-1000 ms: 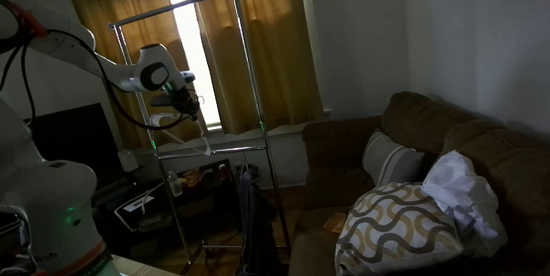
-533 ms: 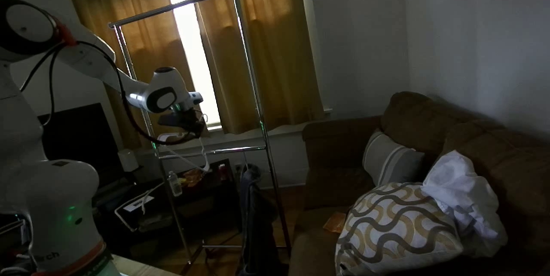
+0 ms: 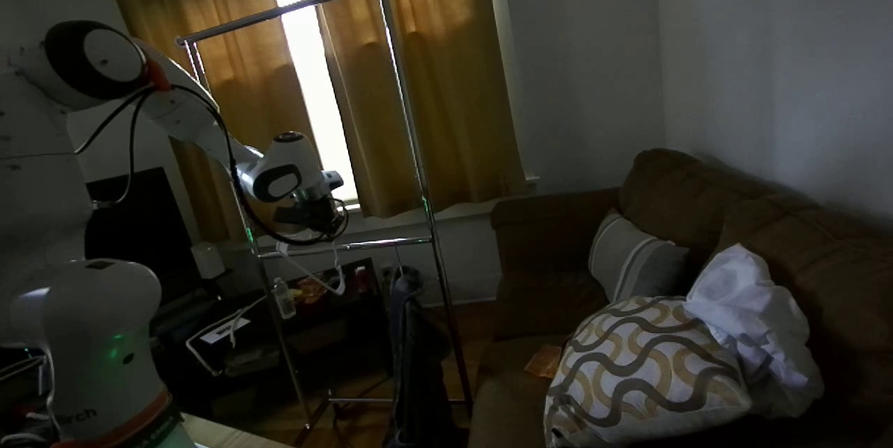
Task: Move the coat hanger to the lower rack
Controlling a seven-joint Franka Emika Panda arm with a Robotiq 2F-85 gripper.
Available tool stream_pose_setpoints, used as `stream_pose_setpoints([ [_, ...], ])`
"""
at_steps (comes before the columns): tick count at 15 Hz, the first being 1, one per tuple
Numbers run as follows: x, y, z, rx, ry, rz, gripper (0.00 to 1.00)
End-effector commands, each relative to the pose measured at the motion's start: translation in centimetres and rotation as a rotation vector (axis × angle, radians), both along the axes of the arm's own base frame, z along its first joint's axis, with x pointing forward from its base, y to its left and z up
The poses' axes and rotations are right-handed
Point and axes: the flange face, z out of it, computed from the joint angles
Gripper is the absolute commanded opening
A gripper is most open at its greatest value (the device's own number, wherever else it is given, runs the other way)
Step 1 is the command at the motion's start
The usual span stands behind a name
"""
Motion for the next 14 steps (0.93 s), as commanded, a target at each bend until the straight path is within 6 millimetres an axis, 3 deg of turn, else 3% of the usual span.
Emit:
stream_pose_setpoints([
  [1, 2.1, 0.7, -1.9, -0.033, -0.007, 0.007, 0.02],
  [8, 4.6, 1.5, -5.9, -0.13, -0.064, -0.061, 0.02],
  [14, 6.2, 2.7, -8.0, -0.132, -0.052, -0.108, 0.02],
])
